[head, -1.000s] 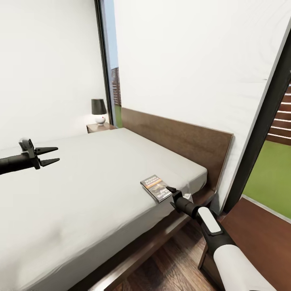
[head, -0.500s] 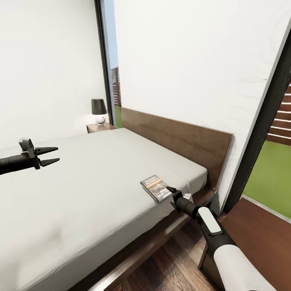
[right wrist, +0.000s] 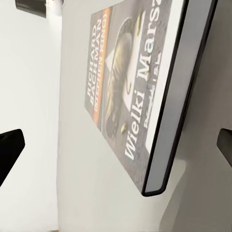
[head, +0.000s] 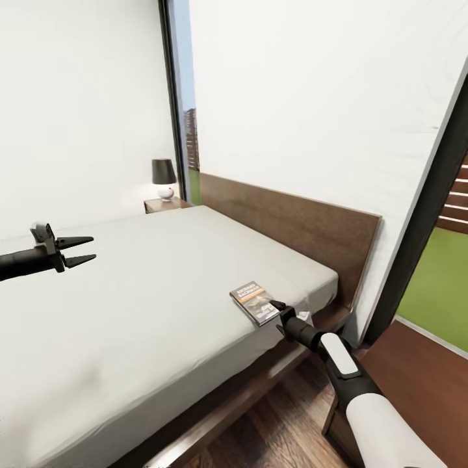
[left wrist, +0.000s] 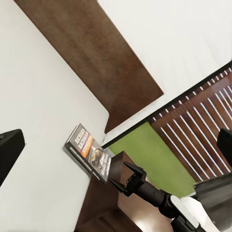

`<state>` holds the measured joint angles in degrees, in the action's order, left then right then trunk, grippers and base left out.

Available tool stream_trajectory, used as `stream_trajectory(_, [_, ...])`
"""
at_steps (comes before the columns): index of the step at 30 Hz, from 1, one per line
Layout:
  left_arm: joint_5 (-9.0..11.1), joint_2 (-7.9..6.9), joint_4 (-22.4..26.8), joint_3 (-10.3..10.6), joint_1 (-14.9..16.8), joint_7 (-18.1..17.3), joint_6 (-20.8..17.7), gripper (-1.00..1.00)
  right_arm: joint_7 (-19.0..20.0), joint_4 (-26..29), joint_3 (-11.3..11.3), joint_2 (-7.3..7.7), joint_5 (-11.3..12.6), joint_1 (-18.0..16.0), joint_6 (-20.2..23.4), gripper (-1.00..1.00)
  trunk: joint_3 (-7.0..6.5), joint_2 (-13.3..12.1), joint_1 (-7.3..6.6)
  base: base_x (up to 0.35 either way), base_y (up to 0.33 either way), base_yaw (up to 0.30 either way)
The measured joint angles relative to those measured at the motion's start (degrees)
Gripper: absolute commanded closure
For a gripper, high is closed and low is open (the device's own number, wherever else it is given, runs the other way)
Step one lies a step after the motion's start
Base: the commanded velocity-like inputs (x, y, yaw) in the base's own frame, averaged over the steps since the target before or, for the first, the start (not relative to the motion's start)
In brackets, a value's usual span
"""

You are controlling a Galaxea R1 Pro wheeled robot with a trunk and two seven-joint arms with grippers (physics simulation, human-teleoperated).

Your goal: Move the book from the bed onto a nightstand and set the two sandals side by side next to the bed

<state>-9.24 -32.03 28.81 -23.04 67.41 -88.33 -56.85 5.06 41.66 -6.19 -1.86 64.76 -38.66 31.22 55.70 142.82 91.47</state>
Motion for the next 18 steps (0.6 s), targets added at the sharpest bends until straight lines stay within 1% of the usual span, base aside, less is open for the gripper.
stream_trajectory(6, [0.0,0.00,0.0,0.0,0.0,0.0,0.0,-1.00,0.0,0.0,0.0,0.07,0.0,0.0,0.0,-1.00,0.00,0.0,0.00,0.000,0.000,0.035])
stream_trajectory(18, [0.0,0.00,0.0,-0.1,0.0,0.0,0.0,-1.00,0.0,0.0,0.0,0.07,0.1,0.0,0.0,-1.00,0.00,0.0,0.00,0.000,0.000,0.006])
